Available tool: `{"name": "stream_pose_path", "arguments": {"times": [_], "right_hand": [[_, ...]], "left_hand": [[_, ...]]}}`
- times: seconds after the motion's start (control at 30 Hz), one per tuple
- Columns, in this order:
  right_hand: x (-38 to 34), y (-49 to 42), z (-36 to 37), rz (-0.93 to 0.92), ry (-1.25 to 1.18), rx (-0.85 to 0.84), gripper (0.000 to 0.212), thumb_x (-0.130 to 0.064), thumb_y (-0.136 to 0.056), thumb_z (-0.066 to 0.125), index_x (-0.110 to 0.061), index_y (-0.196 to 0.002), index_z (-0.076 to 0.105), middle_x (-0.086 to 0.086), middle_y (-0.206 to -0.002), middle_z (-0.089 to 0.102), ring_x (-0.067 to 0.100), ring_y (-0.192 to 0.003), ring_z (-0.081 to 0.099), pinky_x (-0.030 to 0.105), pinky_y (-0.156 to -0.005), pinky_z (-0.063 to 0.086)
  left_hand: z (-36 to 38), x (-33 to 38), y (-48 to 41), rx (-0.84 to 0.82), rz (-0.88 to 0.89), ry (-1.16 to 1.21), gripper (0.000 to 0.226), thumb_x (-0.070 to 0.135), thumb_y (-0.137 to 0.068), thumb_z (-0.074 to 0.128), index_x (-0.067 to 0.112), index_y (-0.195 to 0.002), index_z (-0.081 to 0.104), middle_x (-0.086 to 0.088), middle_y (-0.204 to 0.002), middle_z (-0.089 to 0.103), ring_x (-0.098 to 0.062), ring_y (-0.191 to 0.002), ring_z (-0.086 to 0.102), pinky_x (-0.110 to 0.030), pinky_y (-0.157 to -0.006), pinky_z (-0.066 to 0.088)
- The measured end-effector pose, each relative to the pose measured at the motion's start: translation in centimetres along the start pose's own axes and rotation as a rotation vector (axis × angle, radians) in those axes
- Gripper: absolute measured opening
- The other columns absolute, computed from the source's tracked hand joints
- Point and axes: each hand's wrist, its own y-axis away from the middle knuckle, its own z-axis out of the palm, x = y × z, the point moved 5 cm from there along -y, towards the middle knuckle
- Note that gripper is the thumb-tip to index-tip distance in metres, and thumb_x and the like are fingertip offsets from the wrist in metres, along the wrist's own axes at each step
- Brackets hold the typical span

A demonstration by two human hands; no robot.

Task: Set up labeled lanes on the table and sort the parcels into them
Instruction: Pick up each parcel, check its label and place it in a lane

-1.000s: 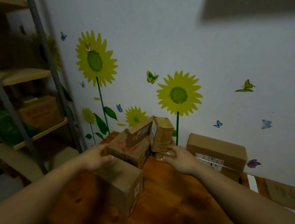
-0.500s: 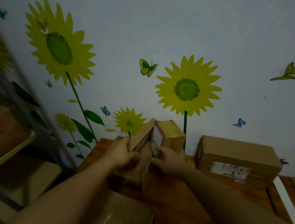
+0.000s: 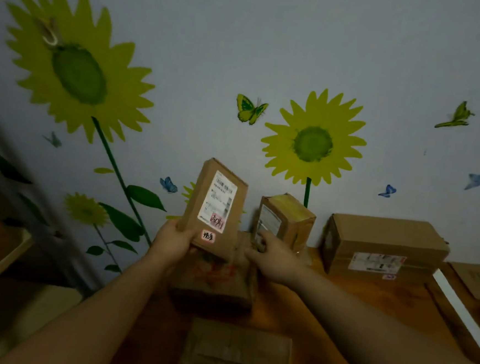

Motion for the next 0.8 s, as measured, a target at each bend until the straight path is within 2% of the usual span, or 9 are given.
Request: {"name": "stream_pose_path", "arguments": {"times": [0.07,0.13,0.2,0.3,0.4,0.47,0.57,0.67,0.8], "right_hand": [[-2.0,0.3,0.7,0.0,-0.12,0.047,0.076,-0.047,-0.092,0.055,-0.02,-0.152,0.018,0.002,-0.151,0.037,0.022,-0.133,0.043,0.032,-0.105,0.039],[-3.8,0.5,1.2,-0.045,-0.275,0.096,0.072,-0.049,-0.088,0.058,-0.027,-0.148,0.025,-0.001,-0.143,0.048,0.021,-0.124,0.052,0.041,-0.106,0.042],[-5.3,1.0,1.1,-0.075,-0.408,0.154,0.063,-0.045,-0.084,0.062,-0.028,-0.14,0.036,-0.001,-0.131,0.058,0.019,-0.114,0.059,0.048,-0.098,0.049],[-6.9,2.5,0.2,-0.095,-0.485,0.215,0.055,-0.022,-0.092,0.061,-0.026,-0.14,0.036,-0.003,-0.112,0.062,0.017,-0.098,0.063,0.039,-0.089,0.055],[-7.3,4.5,-0.7,-0.127,-0.459,0.244,0.053,-0.012,-0.094,0.057,-0.024,-0.141,0.036,-0.011,-0.095,0.059,0.008,-0.085,0.062,0.027,-0.073,0.057],[-7.4,6.1,-1.4,-0.137,-0.462,0.263,0.051,-0.01,-0.095,0.055,-0.025,-0.14,0.037,-0.005,-0.103,0.062,0.01,-0.088,0.063,0.024,-0.068,0.056],[-7.2,8.4,-3.4,-0.155,-0.457,0.333,0.05,-0.014,-0.095,0.055,-0.028,-0.14,0.036,0.001,-0.11,0.061,0.021,-0.099,0.064,0.036,-0.077,0.058],[-6.7,10.2,-5.5,-0.175,-0.42,0.4,0.052,-0.021,-0.095,0.056,-0.034,-0.14,0.034,0.003,-0.115,0.059,0.023,-0.103,0.063,0.043,-0.083,0.057],[-5.7,12.3,-8.1,-0.201,-0.4,0.445,0.052,-0.02,-0.096,0.054,-0.036,-0.141,0.032,0.003,-0.123,0.058,0.018,-0.102,0.064,0.03,-0.071,0.059]], "left_hand": [[-1.2,0.5,1.5,-0.13,-0.1,0.318,0.018,0.006,-0.096,0.048,0.009,-0.113,0.05,-0.011,-0.103,0.065,-0.021,-0.09,0.065,-0.035,-0.078,0.053],[-2.2,0.9,2.8,-0.225,-0.134,0.43,0.018,0.005,-0.098,0.044,0.009,-0.113,0.052,-0.014,-0.104,0.067,-0.023,-0.094,0.066,-0.037,-0.08,0.053],[-2.9,1.3,4.0,-0.299,-0.115,0.46,0.019,0.006,-0.098,0.044,0.012,-0.111,0.055,-0.012,-0.103,0.068,-0.023,-0.094,0.067,-0.037,-0.079,0.054],[-3.7,1.9,4.9,-0.31,-0.034,0.372,0.027,0.007,-0.096,0.048,0.016,-0.121,0.053,-0.008,-0.11,0.066,-0.019,-0.096,0.065,-0.04,-0.081,0.055],[-3.9,3.0,6.0,-0.296,0.082,0.311,0.056,0.004,-0.093,0.052,0.027,-0.141,0.035,-0.006,-0.114,0.064,-0.019,-0.092,0.067,-0.031,-0.063,0.057],[-3.4,3.7,6.6,-0.318,0.126,0.322,0.064,0.001,-0.092,0.052,0.028,-0.146,0.029,-0.007,-0.115,0.064,-0.019,-0.092,0.068,-0.027,-0.057,0.056],[-1.9,4.6,7.5,-0.375,0.183,0.344,0.067,0.001,-0.093,0.052,0.03,-0.147,0.027,-0.003,-0.115,0.064,-0.015,-0.09,0.068,-0.023,-0.054,0.055],[-0.3,5.9,8.9,-0.413,0.258,0.339,0.066,0.003,-0.093,0.052,0.032,-0.147,0.026,0.007,-0.107,0.066,-0.006,-0.084,0.069,-0.022,-0.056,0.055],[1.8,7.9,10.9,-0.44,0.348,0.326,0.063,0.002,-0.094,0.051,0.03,-0.146,0.029,0.013,-0.103,0.064,-0.002,-0.081,0.068,-0.019,-0.059,0.056]]}}
